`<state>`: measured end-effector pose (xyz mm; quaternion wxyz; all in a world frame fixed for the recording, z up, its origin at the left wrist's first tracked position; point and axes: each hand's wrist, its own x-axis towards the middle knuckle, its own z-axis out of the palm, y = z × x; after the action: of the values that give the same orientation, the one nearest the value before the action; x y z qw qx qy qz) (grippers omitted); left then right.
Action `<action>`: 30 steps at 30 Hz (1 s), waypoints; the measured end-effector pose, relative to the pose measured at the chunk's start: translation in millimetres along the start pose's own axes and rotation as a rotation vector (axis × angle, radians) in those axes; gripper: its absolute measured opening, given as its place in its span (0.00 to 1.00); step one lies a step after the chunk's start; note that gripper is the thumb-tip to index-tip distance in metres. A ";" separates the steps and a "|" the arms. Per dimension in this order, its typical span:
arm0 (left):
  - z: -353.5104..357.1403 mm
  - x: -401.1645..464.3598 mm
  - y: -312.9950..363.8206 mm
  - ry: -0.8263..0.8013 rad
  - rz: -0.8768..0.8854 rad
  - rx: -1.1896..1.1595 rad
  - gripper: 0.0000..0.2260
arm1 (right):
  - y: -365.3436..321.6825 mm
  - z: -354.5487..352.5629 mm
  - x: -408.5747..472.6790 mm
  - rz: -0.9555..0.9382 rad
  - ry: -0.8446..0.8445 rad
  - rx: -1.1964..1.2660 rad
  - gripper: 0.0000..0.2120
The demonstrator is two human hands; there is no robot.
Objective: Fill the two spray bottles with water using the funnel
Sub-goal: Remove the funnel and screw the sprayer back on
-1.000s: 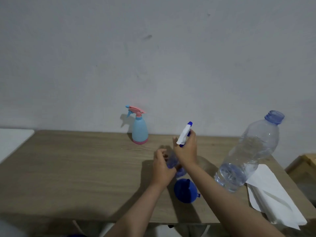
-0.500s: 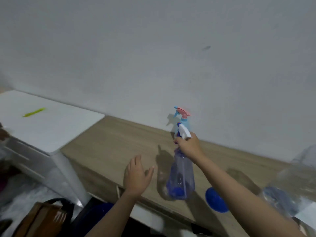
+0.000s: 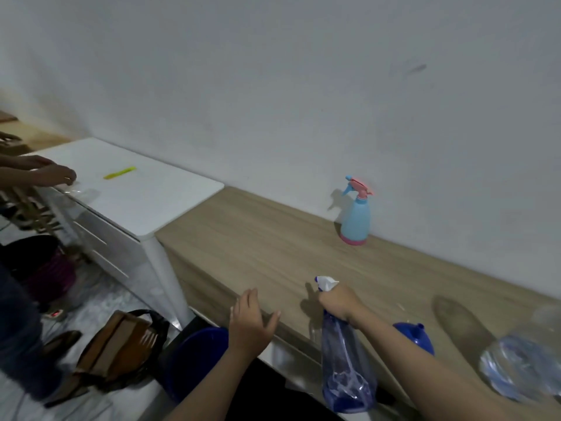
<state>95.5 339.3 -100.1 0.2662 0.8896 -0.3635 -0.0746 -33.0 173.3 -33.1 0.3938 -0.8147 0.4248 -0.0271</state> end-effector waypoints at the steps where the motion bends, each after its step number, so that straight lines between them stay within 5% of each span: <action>1: -0.4 -0.9 1.8 -0.004 0.011 -0.008 0.38 | 2.3 -1.0 1.2 0.024 0.004 0.039 0.09; 12: -13.2 -5.0 57.5 -0.032 0.142 -0.339 0.37 | -12.9 -38.2 -6.5 0.039 0.133 0.221 0.02; 15: -15.0 -5.7 88.5 -0.102 0.214 -0.460 0.36 | -14.8 -57.2 -4.8 0.040 0.291 0.333 0.12; 22: -19.6 -8.3 150.4 -0.325 0.329 -0.649 0.33 | -26.9 -112.0 -15.3 -0.049 0.525 0.616 0.11; 30: -15.6 9.6 192.0 -0.297 0.416 -0.705 0.32 | -14.8 -152.5 -30.5 -0.289 0.984 0.534 0.08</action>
<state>-9.0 225.2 15.1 0.5078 0.6318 -0.5217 -0.2659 -100.2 105.6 90.6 0.3343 -0.6282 0.4209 -0.5625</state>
